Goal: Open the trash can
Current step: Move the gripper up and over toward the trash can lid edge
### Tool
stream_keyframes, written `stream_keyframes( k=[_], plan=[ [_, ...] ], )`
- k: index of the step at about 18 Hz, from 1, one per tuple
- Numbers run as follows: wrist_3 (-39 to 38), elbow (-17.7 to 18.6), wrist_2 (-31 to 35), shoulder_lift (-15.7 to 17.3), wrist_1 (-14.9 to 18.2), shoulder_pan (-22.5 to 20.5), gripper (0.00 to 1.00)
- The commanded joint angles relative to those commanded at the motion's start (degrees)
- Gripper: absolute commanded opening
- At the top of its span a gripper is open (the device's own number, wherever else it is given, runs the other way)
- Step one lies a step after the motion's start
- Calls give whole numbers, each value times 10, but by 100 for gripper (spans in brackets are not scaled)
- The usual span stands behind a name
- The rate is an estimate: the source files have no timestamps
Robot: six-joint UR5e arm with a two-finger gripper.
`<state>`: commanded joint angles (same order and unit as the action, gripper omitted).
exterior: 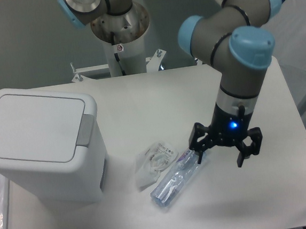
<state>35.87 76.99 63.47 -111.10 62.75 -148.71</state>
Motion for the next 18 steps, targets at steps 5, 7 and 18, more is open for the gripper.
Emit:
stream_keyframes(
  k=[5, 7, 18],
  plan=[
    [-60, 3, -27, 40, -3, 41, 100],
    [-63, 8, -48, 42, -5, 56, 100],
    [-100, 47, -48, 73, -5, 83, 100]
  ],
)
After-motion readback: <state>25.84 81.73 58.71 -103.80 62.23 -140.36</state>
